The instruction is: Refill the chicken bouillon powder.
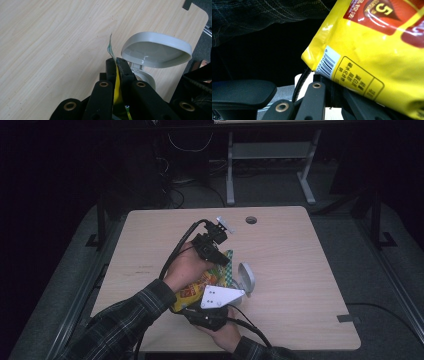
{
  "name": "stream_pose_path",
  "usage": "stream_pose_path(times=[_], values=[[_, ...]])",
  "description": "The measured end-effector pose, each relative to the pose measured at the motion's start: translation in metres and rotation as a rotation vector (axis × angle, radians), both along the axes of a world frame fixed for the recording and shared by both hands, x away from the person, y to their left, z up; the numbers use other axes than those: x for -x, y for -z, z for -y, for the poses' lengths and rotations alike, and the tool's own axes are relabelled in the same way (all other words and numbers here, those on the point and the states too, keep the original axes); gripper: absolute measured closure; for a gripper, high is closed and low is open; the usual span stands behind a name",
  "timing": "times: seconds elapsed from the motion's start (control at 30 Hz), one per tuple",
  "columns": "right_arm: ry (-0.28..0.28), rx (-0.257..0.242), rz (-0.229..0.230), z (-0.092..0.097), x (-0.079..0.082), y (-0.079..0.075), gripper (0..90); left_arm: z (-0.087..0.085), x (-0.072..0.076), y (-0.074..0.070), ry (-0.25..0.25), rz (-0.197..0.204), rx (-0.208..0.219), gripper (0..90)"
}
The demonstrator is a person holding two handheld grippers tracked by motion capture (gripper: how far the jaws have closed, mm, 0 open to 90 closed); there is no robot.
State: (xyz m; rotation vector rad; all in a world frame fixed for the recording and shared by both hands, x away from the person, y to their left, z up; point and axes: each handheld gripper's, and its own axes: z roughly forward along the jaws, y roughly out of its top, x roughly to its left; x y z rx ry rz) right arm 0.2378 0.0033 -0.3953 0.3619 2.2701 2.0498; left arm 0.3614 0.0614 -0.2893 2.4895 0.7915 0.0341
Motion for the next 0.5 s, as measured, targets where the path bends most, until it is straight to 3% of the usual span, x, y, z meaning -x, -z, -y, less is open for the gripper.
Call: stream_pose_path(times=[0.5], values=[[0.011, -0.002, -0.014, 0.0016, -0.004, 0.0008, 90.0, 0.002, -0.0027, 0.0008, -0.005, 0.02, 0.001, 89.9]])
